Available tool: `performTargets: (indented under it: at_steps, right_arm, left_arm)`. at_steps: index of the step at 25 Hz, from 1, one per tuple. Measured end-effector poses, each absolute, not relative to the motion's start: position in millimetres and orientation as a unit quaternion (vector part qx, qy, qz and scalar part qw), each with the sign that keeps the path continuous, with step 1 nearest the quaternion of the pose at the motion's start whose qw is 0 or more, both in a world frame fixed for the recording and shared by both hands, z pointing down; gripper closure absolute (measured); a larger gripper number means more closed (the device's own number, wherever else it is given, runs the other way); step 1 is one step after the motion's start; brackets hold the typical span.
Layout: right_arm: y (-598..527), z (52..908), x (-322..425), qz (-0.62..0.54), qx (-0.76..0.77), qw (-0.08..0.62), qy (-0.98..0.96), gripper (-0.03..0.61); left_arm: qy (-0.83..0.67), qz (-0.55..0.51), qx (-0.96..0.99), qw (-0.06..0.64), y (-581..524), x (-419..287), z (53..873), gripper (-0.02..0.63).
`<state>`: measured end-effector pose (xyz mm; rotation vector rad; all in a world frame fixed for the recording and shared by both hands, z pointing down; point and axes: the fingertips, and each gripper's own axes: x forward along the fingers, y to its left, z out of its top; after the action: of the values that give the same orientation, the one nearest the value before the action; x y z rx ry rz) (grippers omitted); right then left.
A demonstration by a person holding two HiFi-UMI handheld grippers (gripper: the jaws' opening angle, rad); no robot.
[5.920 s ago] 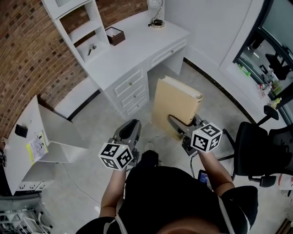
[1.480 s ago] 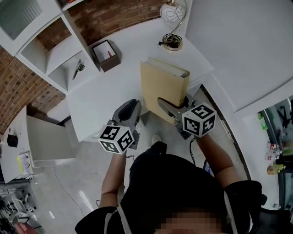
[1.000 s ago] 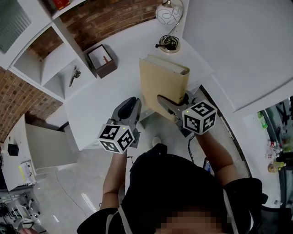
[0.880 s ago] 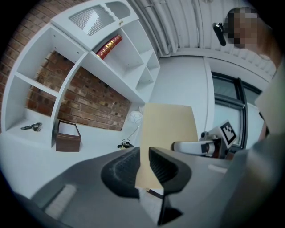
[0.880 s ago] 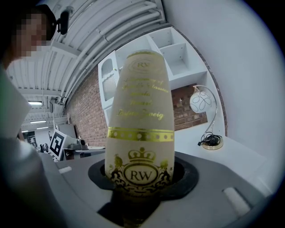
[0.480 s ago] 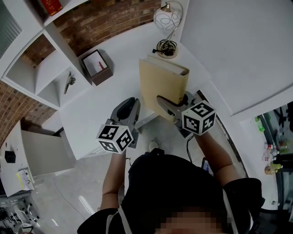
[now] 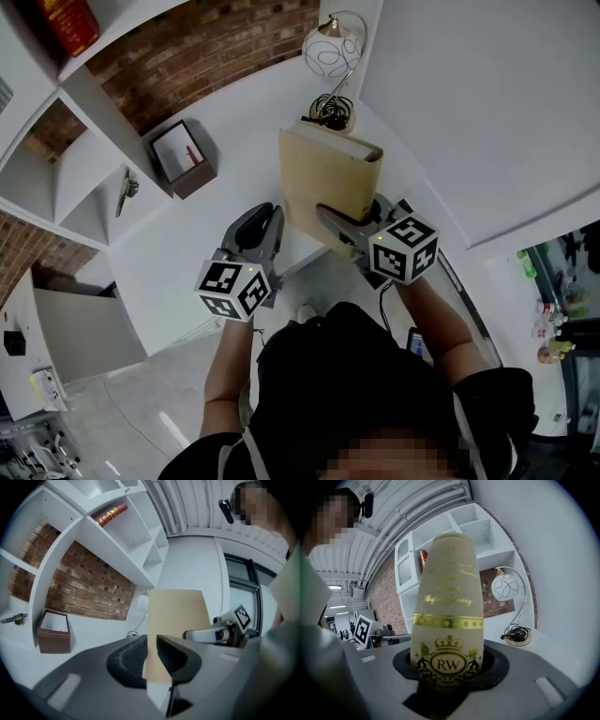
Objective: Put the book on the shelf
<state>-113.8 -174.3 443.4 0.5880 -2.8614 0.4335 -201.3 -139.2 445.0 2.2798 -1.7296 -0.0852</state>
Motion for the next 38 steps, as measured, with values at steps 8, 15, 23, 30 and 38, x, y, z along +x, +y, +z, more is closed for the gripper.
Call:
performTargets:
  at_steps: [8, 15, 23, 30, 38]
  right_arm:
    - [-207, 429, -98, 0.15, 0.183, 0.085, -0.968, 0.354]
    - [-245, 399, -86, 0.119, 0.153, 0.09, -0.977, 0.354]
    - [-293, 381, -73, 0.099, 0.131, 0.093, -0.982, 0.354]
    - [-331, 365, -53, 0.084, 0.117, 0.085, -0.986, 0.354]
    - [-365, 350, -30, 0.073, 0.102, 0.084, -0.989, 0.354]
  left_arm:
    - [-0.603, -0.015, 0.788, 0.125, -169, -185, 431, 0.563]
    - [-0.615, -0.017, 0.78, 0.115, -200, -173, 400, 0.563]
    - [-0.627, -0.022, 0.772, 0.099, -253, -151, 383, 0.563]
    - [-0.637, -0.031, 0.767, 0.066, -297, -136, 358, 0.563]
    - [-0.643, -0.016, 0.765, 0.037, -334, -106, 343, 0.571]
